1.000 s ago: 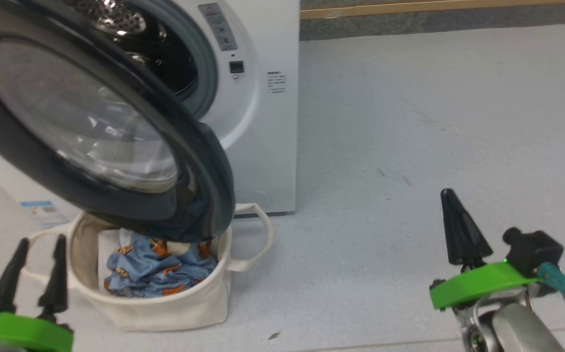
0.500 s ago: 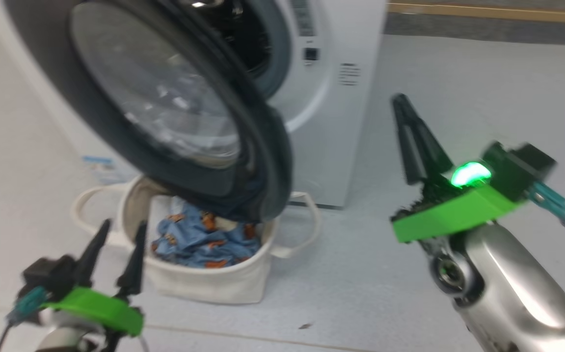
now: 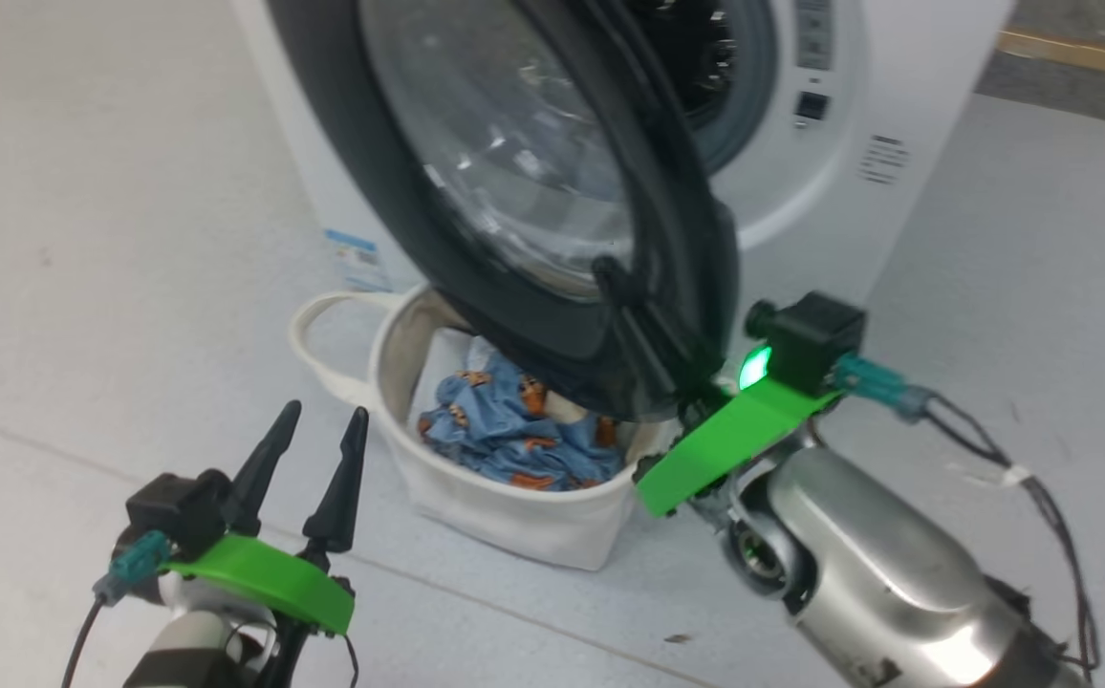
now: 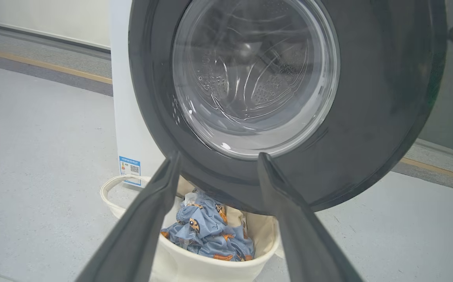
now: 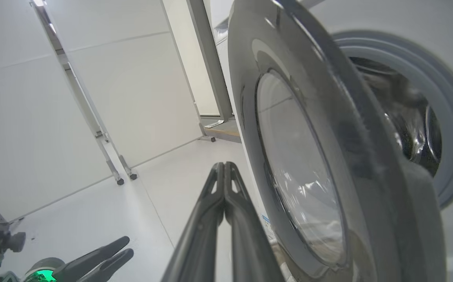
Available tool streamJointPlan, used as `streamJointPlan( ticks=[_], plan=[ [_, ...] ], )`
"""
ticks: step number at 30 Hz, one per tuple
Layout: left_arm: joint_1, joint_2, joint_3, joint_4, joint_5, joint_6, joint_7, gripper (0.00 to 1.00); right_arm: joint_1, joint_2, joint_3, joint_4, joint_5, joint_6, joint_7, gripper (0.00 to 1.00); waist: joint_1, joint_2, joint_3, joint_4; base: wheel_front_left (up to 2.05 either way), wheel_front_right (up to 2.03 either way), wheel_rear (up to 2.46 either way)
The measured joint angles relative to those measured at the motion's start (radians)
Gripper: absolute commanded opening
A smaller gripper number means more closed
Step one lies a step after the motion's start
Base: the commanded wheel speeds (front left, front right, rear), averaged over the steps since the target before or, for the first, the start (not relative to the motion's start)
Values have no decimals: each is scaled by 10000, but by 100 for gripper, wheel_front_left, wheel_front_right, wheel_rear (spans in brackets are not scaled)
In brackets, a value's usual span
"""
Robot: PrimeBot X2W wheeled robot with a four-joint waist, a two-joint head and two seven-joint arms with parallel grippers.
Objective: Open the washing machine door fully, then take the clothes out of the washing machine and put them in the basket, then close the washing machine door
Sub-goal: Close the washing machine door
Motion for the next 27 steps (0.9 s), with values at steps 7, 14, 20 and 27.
streamJointPlan(
  ticks=[7,14,20,27],
  plan=[
    [-56,-238,-188,86,0,0,0,100,45,535,-261,1946,-230,0,0,0,0,0,296,502,0,0,0],
    [-249,-349,-236,98,65,0,0,100,339,853,-2220,2849,-1310,15,2,0,0,0,453,569,0,0,0],
    [-249,-374,-240,86,96,0,0,100,539,1083,-3574,2847,-2115,15,0,0,0,0,513,313,0,0,0],
    [-336,-525,-219,-77,209,0,0,100,-428,1068,-4109,3609,-2485,13,2,0,0,0,1123,63,0,0,0]
  ],
)
